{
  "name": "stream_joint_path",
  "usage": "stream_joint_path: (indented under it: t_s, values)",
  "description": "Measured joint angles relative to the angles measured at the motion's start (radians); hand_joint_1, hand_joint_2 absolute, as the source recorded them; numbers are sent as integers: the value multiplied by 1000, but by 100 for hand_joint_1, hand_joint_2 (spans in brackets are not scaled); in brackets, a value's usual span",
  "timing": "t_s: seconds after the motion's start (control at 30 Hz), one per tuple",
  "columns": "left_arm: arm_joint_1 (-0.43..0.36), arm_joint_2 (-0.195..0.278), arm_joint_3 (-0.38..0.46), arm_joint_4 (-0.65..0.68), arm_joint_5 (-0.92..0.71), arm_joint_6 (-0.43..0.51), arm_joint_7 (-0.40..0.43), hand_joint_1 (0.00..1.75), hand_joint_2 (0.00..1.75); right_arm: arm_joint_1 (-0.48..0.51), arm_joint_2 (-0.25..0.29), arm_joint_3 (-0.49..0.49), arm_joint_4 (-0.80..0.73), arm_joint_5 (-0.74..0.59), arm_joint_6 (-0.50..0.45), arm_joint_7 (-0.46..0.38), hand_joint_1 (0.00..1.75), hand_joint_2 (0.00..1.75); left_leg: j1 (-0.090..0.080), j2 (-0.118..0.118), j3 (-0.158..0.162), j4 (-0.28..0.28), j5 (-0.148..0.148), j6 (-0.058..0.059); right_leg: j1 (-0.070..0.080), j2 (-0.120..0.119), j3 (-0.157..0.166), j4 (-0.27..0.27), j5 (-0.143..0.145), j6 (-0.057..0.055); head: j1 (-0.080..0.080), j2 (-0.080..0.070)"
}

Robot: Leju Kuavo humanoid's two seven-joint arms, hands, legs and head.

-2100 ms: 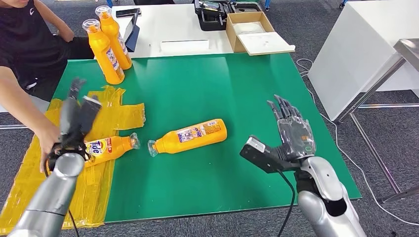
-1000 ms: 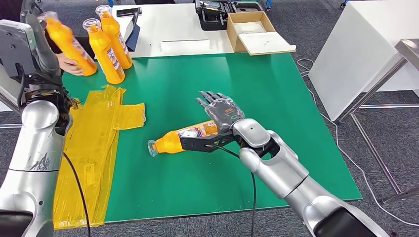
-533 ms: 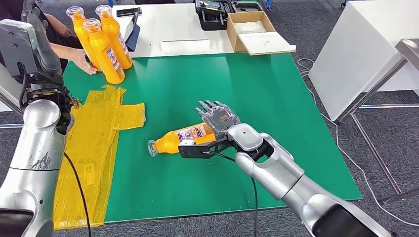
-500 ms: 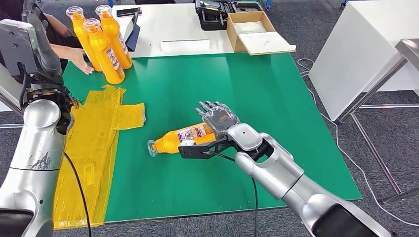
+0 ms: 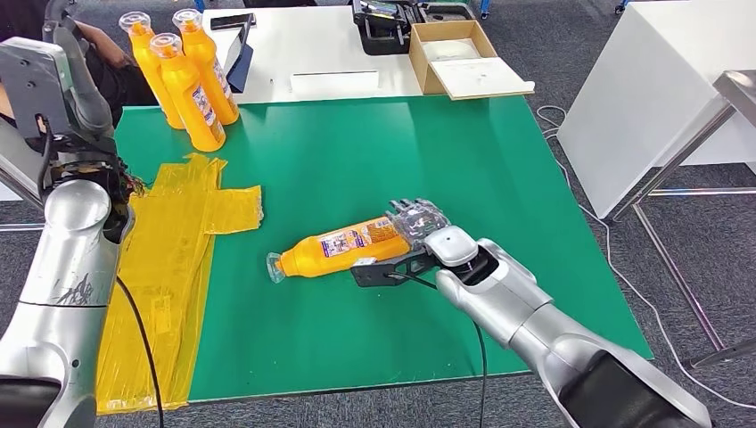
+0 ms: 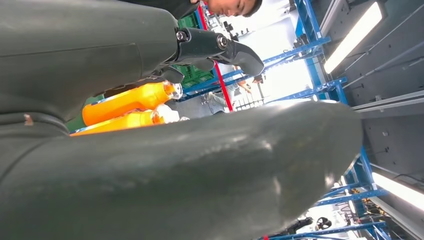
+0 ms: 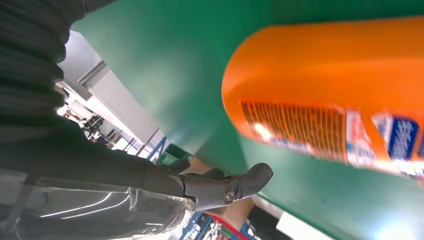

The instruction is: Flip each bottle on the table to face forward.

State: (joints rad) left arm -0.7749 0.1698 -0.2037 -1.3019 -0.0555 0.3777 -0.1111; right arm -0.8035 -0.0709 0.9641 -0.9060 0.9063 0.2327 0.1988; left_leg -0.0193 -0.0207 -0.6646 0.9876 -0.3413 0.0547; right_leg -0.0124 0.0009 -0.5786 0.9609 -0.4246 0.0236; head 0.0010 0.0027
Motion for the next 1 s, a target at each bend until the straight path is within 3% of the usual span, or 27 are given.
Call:
stream_joint_path:
  t_s: [0.37, 0.77, 1.0]
  values:
    - [-4, 0, 0, 14, 26, 9, -29, 0, 0, -32, 75, 0, 143, -1, -10, -38, 0, 175, 0, 0, 0, 0, 0, 0, 0, 0, -1, 0, 0, 0, 0, 0]
    - [-5, -2, -1, 23, 33, 17, -36, 0, 0, -42, 130, 0, 194, 20, -23, -31, 0, 175, 0, 0, 0, 0, 0, 0, 0, 0, -1, 0, 0, 0, 0, 0]
    - [-5, -5, -1, 23, 30, 18, -35, 0, 0, -48, 151, 0, 235, 32, 35, -27, 0, 175, 0, 0, 1, 0, 0, 0, 0, 0, -1, 0, 0, 0, 0, 0]
